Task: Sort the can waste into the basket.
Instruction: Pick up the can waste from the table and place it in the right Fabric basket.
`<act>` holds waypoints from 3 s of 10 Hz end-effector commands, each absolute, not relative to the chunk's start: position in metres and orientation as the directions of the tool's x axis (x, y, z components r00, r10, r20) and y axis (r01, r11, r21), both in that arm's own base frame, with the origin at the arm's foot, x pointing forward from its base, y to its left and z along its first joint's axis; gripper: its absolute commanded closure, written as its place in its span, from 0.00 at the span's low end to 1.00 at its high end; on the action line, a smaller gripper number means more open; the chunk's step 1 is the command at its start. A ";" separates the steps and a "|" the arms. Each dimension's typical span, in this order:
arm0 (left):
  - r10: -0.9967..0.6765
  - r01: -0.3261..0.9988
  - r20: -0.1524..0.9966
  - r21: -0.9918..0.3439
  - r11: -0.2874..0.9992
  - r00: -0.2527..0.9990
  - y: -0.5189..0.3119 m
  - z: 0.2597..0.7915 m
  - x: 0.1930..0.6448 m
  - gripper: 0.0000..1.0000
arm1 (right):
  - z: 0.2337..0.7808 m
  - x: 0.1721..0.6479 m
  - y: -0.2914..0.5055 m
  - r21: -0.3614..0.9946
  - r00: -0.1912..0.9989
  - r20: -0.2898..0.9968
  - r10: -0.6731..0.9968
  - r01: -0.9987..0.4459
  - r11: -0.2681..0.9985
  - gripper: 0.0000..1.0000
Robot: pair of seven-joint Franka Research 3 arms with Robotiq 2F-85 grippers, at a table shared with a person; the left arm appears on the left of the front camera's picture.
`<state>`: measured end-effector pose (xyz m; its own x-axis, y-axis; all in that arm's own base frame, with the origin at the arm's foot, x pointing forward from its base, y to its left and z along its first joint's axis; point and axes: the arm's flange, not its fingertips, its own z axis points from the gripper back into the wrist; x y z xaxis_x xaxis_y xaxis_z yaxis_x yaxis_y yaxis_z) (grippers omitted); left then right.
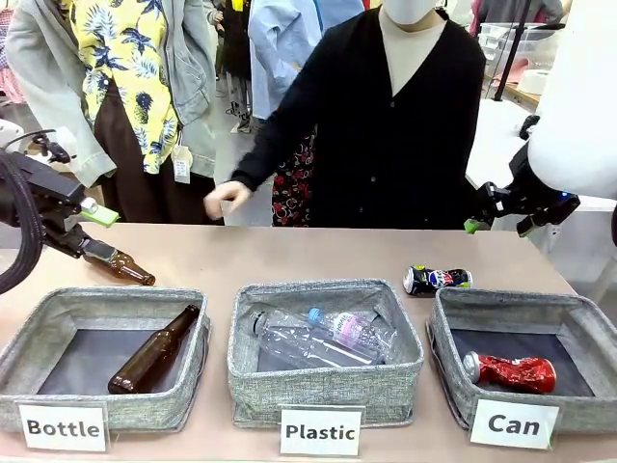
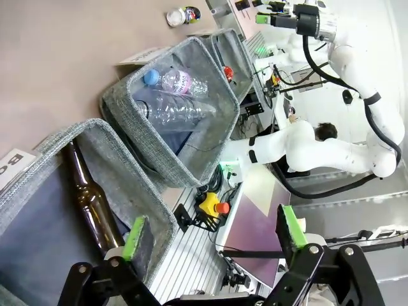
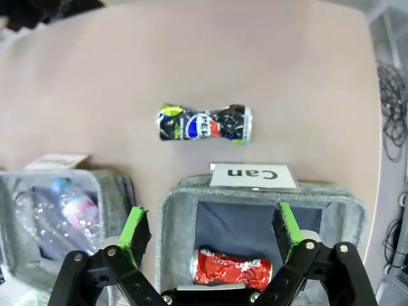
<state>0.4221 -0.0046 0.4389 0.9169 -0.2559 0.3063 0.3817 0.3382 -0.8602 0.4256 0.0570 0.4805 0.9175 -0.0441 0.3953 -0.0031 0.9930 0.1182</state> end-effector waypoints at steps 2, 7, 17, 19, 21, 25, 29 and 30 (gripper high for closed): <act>-0.252 0.382 0.309 -0.862 0.332 0.917 -0.004 0.441 0.418 0.00 | 0.480 0.471 0.066 0.121 0.894 0.406 0.190 -0.259 0.958 0.00; -0.252 0.382 0.309 -0.862 0.332 0.917 -0.004 0.441 0.418 0.00 | 0.471 0.527 0.066 -0.230 0.065 0.363 0.929 -0.960 0.157 0.00; -0.250 0.356 0.302 -0.911 0.210 0.920 0.020 0.467 0.412 0.00 | 0.424 0.554 0.077 -0.236 -0.019 0.306 0.952 -0.970 0.056 0.00; -0.165 0.377 0.357 -0.919 0.115 0.919 0.103 0.531 0.392 0.00 | 0.400 0.576 0.081 -0.202 -0.062 0.290 0.955 -0.979 -0.002 0.00; -0.136 0.412 0.394 -0.899 0.151 0.909 0.159 0.555 0.363 0.00 | 0.376 0.592 0.085 -0.140 -0.049 0.268 0.962 -0.990 -0.012 0.00; -0.238 0.357 0.307 -0.911 0.206 0.921 0.192 0.528 0.335 0.00 | 0.346 0.607 0.085 0.045 -0.030 0.188 0.982 -0.998 -0.039 0.00; -0.308 0.376 0.312 -0.910 0.173 0.899 0.150 0.517 0.357 0.00 | 0.331 0.614 0.089 0.101 0.033 0.146 0.989 -0.995 0.018 0.00; -0.393 0.339 0.261 -0.930 0.142 0.882 0.118 0.504 0.359 0.00 | 0.324 0.614 0.092 0.110 0.054 0.143 0.988 -0.993 0.038 0.00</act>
<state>0.3592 0.1441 0.5150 0.9053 -0.3232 0.2756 0.3420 0.1696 -0.9243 0.6057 0.0887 0.3269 0.0263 0.9854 0.1680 -0.9949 0.0093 0.1009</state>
